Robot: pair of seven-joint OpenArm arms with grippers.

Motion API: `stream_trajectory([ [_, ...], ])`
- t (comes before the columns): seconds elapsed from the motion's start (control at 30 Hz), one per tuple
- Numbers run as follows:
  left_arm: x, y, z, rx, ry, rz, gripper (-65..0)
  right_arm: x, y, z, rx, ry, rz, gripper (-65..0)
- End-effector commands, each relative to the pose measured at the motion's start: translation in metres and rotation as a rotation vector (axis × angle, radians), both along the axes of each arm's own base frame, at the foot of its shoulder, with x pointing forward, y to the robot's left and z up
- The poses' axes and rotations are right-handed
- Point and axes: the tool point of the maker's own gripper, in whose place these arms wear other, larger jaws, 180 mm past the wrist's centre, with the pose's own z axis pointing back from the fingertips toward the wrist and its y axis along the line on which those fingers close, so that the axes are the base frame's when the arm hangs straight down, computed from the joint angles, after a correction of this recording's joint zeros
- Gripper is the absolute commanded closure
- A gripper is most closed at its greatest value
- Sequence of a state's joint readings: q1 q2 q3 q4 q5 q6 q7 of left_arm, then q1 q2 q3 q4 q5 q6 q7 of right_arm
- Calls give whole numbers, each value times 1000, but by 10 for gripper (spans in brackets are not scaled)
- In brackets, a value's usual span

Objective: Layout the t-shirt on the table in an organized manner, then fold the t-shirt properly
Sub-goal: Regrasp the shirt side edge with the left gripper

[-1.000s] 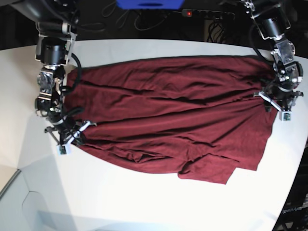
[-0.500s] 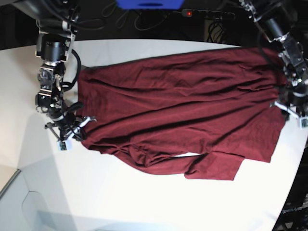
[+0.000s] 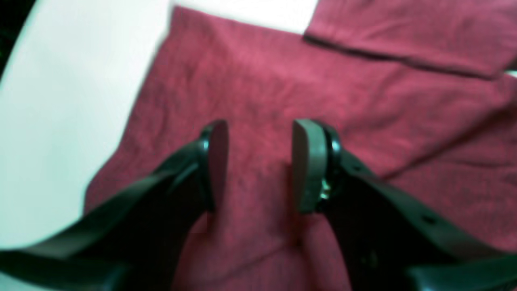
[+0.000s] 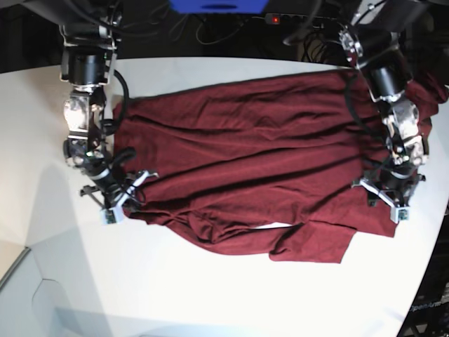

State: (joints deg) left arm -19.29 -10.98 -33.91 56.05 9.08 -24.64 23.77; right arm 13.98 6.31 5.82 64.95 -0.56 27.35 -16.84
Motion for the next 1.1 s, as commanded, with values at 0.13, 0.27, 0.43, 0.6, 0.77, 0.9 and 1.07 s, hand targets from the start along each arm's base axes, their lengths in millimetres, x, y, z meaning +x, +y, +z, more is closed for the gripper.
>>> stream_trajectory([
  [0.13, 30, 20, 22, -23, -47, 25, -253, 14, 19, 10, 11, -40, 57, 0],
  [0.27, 32, 28, 18, -36, -24, 36, -253, 23, 14, -8, 27, 25, 39, 0],
  [0.43, 32, 30, 12, -48, -48, 42, -253, 34, -15, -26, 15, 99, -1, 0],
  [0.6, 27, 31, -4, -77, -59, 52, -253, 42, -40, -22, 5, 66, -32, 0],
  [0.77, 32, 28, -4, -100, -78, 56, -253, 55, -62, -11, -12, 52, -61, 0],
  [0.9, 34, 28, 1, -96, -93, 55, -253, 60, -67, -5, -18, 45, -66, 0],
  [1.07, 47, 23, 25, -73, -157, 42, -253, 69, -76, 8, -32, 20, -73, 0],
])
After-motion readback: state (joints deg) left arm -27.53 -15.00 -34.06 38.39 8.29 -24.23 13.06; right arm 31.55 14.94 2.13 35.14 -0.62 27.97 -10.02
